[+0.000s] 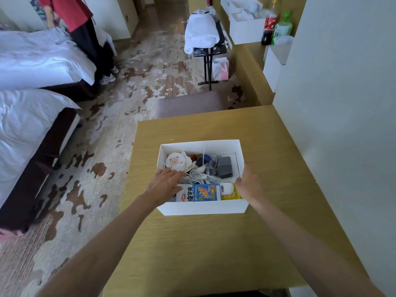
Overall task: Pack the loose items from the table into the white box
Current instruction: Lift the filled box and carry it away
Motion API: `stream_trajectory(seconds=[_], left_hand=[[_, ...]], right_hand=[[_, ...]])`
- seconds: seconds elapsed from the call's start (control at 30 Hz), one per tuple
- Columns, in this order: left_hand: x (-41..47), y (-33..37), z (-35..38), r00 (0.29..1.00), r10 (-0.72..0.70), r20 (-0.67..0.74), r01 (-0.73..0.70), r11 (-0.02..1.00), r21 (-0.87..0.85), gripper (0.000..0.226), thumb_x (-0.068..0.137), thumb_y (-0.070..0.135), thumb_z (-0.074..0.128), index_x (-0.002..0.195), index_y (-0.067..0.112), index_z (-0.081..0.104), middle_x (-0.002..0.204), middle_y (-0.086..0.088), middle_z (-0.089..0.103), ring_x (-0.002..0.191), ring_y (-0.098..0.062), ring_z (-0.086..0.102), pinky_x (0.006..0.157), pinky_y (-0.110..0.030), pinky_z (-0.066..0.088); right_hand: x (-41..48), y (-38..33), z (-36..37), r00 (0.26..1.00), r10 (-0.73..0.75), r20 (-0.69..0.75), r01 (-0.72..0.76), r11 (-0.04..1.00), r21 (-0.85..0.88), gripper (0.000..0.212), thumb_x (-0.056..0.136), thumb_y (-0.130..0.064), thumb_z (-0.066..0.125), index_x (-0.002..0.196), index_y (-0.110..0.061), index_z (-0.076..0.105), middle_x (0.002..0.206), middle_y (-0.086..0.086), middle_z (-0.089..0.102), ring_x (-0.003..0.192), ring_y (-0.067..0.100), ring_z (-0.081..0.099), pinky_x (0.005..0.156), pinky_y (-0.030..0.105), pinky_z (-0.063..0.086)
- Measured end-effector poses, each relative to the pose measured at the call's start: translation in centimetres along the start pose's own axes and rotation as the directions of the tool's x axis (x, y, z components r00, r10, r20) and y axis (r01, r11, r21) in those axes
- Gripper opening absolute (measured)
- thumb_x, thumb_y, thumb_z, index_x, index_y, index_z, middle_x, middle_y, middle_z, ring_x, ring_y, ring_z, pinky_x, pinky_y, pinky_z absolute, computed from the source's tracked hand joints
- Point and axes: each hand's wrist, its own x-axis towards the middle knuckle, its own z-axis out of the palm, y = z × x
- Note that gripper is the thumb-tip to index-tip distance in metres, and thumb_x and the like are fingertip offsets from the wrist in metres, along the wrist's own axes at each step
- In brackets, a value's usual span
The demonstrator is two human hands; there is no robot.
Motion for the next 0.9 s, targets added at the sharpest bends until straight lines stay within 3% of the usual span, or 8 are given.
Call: stream_trajectory(seconds=[0.07,0.13,0.2,0.27,0.33,0.47,0.67,0.9], left_hand=[[-0.7,-0.6,-0.2,0.997,-0.039,-0.071,0.035,0.998,-0.050,0.042,0.083,0.032,0.065,0.121,0.017,0.054,0.104,-0.003,0.068,0.095,-0.023,0.061,0.080,-0.039,0.051],[-1.2,-1.4,-0.5,0.960,-0.245,-0.135,0.229,0.965,-0.128,0.044,0.086,0.029,0.062,0.126,0.014,0.050,0.106,-0.007,0.064,0.094,-0.022,0.060,0.077,-0.041,0.054],[-1.3,-2.2,-0.5,0.863,-0.496,-0.097,0.468,0.857,-0.218,0.051,0.084,0.019,0.062,0.130,0.009,0.043,0.112,-0.014,0.059,0.097,-0.028,0.057,0.074,-0.040,0.052],[-0.5,-2.8,-0.4,0.712,-0.687,0.145,0.690,0.645,-0.328,0.058,0.084,0.017,0.061,0.134,0.007,0.034,0.117,-0.018,0.055,0.097,-0.030,0.056,0.072,-0.041,0.051],[0.8,-3.0,-0.2,0.582,-0.693,0.426,0.812,0.470,-0.346,0.048,0.088,0.018,0.057,0.130,0.003,0.040,0.109,-0.019,0.059,0.085,-0.030,0.061,0.068,-0.038,0.052],[2.9,-3.5,0.6,0.489,-0.739,0.463,0.870,0.376,-0.319,0.032,0.090,0.016,0.049,0.112,-0.006,0.055,0.105,-0.024,0.063,0.090,-0.036,0.063,0.078,-0.042,0.055],[0.7,-3.1,1.1,0.519,-0.773,0.365,0.855,0.482,-0.194,0.028,0.093,0.023,0.044,0.104,-0.001,0.055,0.090,-0.017,0.062,0.078,-0.031,0.061,0.064,-0.034,0.052],[-7.4,-5.2,1.2,0.403,-0.867,0.292,0.908,0.341,-0.242,0.022,0.089,0.023,0.048,0.090,0.002,0.056,0.084,-0.017,0.063,0.074,-0.031,0.061,0.062,-0.035,0.052]], right_hand=[[0.3,0.3,-0.2,0.999,0.018,0.030,-0.019,0.999,0.029,0.029,0.092,-0.018,0.050,0.119,-0.009,0.043,0.083,-0.002,0.051,0.076,0.017,0.056,0.056,0.033,0.044],[0.8,0.4,-0.5,0.997,0.048,0.060,-0.054,0.994,0.098,0.038,0.091,-0.020,0.050,0.126,-0.008,0.042,0.094,0.001,0.053,0.085,0.018,0.055,0.060,0.031,0.040],[1.2,0.2,-0.6,0.996,0.068,0.064,-0.076,0.990,0.122,0.042,0.091,-0.017,0.050,0.131,-0.006,0.041,0.106,0.007,0.055,0.094,0.022,0.056,0.069,0.033,0.043],[1.2,0.0,-0.6,0.996,0.076,0.048,-0.081,0.991,0.103,0.036,0.092,-0.013,0.049,0.126,-0.004,0.047,0.101,0.007,0.054,0.091,0.022,0.057,0.071,0.035,0.047],[1.0,-0.2,-0.6,0.997,0.060,0.038,-0.063,0.995,0.077,0.026,0.093,-0.013,0.048,0.116,-0.002,0.056,0.088,0.004,0.055,0.083,0.022,0.060,0.071,0.037,0.052],[0.6,-0.2,-0.5,0.999,0.047,0.010,-0.048,0.996,0.079,0.017,0.094,-0.011,0.048,0.099,-0.001,0.062,0.077,0.006,0.058,0.076,0.025,0.063,0.068,0.040,0.054],[0.6,-0.1,-0.5,1.000,0.002,0.029,-0.003,0.999,0.039,0.016,0.096,-0.014,0.049,0.089,-0.005,0.060,0.065,0.001,0.055,0.058,0.014,0.055,0.053,0.028,0.047],[-0.9,-3.6,2.6,0.985,-0.126,0.116,0.128,0.992,-0.011,0.022,0.100,-0.018,0.044,0.084,-0.009,0.057,0.071,0.000,0.054,0.066,0.015,0.056,0.048,0.022,0.035]])
